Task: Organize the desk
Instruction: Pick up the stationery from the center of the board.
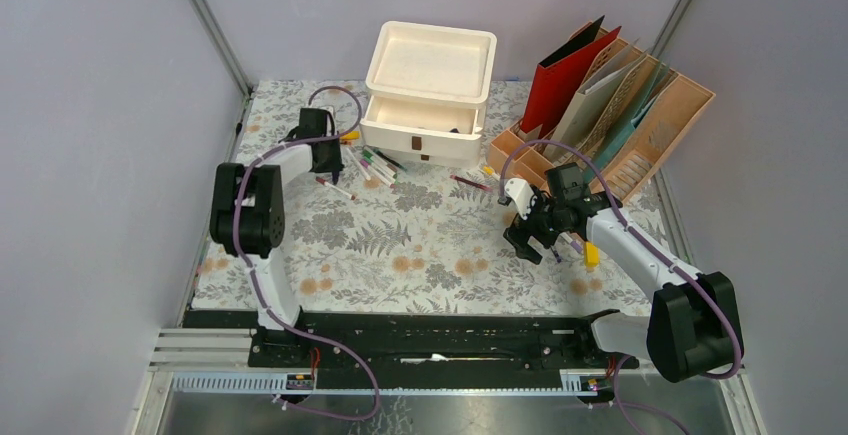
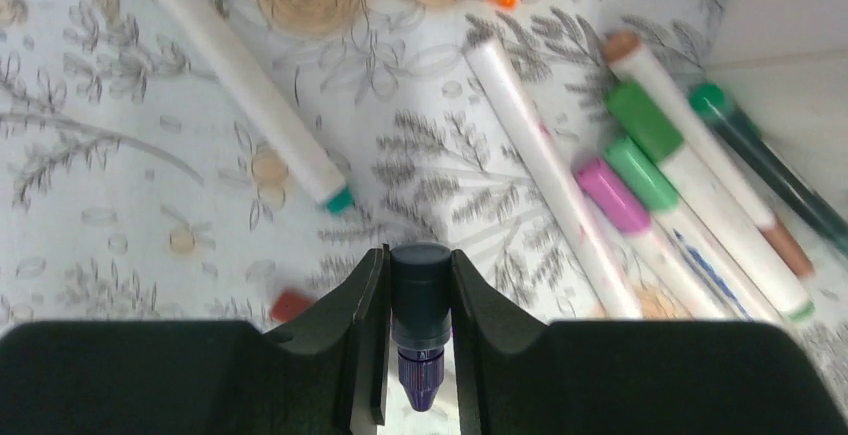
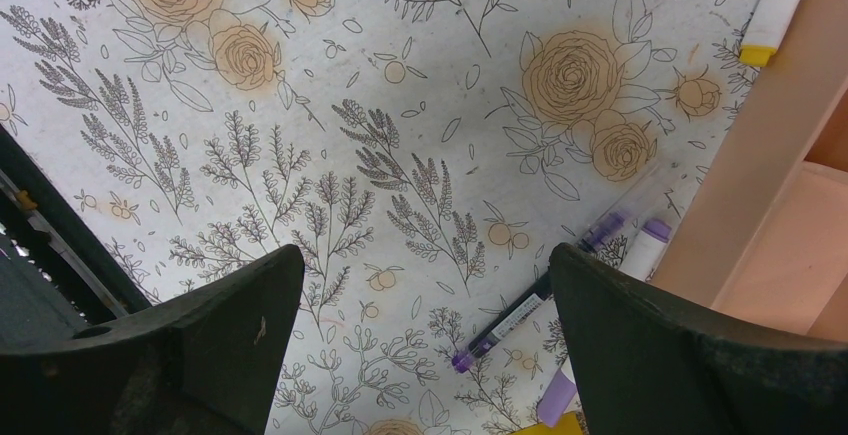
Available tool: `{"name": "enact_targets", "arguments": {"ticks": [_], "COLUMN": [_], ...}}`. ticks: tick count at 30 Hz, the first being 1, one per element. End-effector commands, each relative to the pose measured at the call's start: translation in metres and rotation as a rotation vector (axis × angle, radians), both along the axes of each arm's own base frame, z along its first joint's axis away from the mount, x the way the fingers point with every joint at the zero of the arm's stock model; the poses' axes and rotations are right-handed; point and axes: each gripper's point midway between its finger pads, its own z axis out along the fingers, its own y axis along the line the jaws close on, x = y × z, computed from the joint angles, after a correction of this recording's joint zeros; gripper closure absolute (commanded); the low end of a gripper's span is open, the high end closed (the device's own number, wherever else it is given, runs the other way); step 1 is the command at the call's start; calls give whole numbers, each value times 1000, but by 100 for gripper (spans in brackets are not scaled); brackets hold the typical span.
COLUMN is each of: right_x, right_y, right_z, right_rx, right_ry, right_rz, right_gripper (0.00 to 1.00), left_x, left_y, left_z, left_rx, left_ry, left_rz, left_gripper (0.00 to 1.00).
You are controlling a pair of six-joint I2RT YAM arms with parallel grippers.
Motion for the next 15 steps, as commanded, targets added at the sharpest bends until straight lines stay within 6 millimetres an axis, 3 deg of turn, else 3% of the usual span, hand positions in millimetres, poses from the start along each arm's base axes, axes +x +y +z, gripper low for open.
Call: {"name": "enact_targets", "arguments": {"ticks": [1, 7, 11, 15], "right_x": [4, 3, -10, -22], "right_y": [10, 16, 41, 62], "right_z": [14, 23, 50, 79], "right_rx": [38, 78, 221, 354], "right_ry": [-29, -29, 25, 72], "right_rz": [34, 37, 100, 173], "right_gripper": [0, 0, 0, 0], "left_x": [6, -25, -52, -83], "left_y": [-10, -8, -11, -13], "left_z": [70, 123, 156, 175], "left_rx": [-89, -163, -290, -437], "left_ry": [-235, -436, -574, -657], "left_rz": [25, 99, 160, 241], "left_gripper": [100, 100, 100, 100]}}
